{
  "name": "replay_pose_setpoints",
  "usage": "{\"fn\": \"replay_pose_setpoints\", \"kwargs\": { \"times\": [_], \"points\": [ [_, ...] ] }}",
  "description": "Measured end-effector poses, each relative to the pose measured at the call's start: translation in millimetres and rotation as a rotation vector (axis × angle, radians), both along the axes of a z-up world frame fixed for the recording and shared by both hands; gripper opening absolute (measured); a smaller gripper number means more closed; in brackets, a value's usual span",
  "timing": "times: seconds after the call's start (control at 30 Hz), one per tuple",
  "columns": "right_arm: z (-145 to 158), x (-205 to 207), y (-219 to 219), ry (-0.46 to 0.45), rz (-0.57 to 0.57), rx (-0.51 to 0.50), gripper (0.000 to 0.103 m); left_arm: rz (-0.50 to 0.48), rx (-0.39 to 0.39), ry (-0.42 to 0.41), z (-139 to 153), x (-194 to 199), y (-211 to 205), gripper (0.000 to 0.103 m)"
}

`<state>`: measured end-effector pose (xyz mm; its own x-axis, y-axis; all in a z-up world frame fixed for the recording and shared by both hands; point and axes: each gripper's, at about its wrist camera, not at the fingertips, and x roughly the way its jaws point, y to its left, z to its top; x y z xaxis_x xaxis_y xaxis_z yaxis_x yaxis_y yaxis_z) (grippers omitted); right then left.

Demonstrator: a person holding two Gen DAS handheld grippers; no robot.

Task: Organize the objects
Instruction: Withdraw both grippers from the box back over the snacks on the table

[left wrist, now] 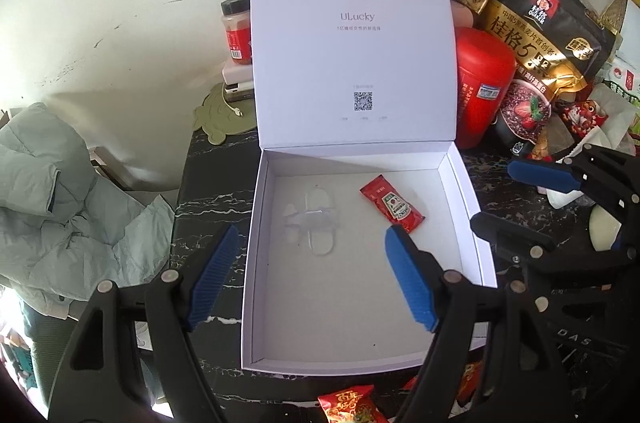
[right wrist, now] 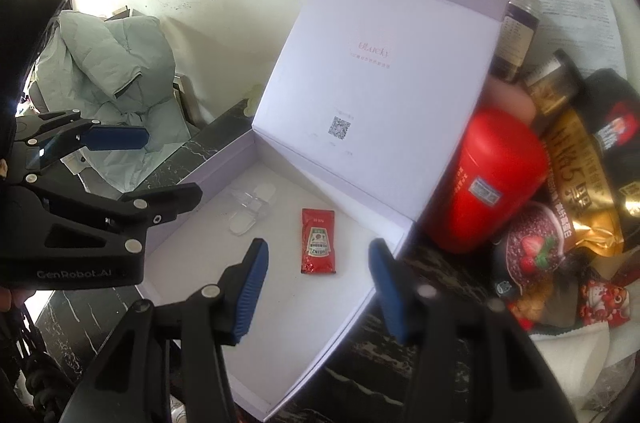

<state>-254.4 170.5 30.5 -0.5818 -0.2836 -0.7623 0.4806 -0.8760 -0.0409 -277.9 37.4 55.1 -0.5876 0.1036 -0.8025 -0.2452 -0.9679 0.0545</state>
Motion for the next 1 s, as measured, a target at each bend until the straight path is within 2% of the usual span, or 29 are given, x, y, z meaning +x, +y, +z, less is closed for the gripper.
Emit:
{"fn": "replay_pose_setpoints", "kwargs": {
  "times": [0.5,1.0],
  "points": [
    [43,68,9,0.080,-0.002,-0.008,0.055,0.011,-0.019,0.097,53,74,3,0.076],
    [59,133,29,0.112,-0.017,-0.004,0.057,0.000,-0.007,0.139,70,144,12,0.077]
  ]
}}
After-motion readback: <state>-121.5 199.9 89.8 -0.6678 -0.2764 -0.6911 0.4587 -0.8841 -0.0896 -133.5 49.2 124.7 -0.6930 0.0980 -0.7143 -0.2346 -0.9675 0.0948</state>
